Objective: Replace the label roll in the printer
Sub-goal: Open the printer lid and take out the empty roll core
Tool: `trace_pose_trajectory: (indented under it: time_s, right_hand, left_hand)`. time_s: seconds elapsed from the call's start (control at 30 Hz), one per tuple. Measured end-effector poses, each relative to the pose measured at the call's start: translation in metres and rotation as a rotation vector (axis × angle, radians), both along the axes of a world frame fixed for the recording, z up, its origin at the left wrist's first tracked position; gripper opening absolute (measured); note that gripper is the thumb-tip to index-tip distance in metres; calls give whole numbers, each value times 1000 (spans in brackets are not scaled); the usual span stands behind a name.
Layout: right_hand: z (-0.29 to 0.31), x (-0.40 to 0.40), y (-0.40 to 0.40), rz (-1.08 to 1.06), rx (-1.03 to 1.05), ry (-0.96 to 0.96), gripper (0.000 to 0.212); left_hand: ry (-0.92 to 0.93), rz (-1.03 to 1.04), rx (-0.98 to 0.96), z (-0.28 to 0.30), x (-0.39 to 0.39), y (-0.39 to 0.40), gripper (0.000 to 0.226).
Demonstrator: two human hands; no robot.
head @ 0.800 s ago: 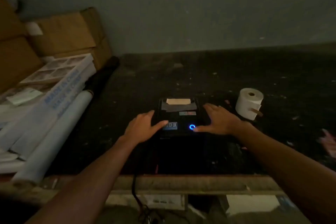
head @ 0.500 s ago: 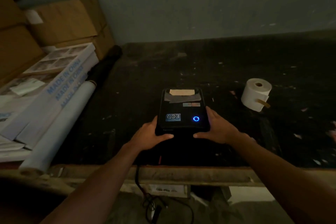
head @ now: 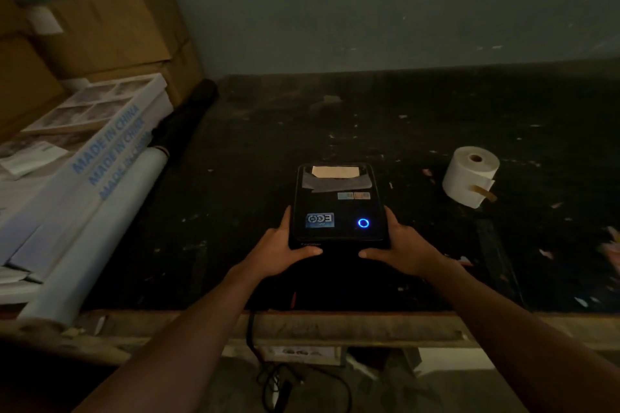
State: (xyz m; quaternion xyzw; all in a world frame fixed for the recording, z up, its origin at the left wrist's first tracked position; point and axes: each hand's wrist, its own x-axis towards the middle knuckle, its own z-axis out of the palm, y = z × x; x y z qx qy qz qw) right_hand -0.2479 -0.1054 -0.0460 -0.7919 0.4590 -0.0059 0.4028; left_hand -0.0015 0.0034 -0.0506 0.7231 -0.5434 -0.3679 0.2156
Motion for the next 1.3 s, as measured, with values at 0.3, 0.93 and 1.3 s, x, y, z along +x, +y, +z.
trace_pose_trajectory:
  time_s: [0.3, 0.93, 1.3]
  right_hand:
    - [4, 0, 0, 30, -40, 63, 129]
    - [11, 0, 0, 22, -62, 119, 126]
    - [65, 10, -30, 15, -90, 208, 116]
  left_hand:
    - [-31, 22, 73, 1, -1, 1, 130]
    - [-31, 37, 76, 13, -7, 5, 123]
    - [-171, 11, 57, 50, 18, -34, 122]
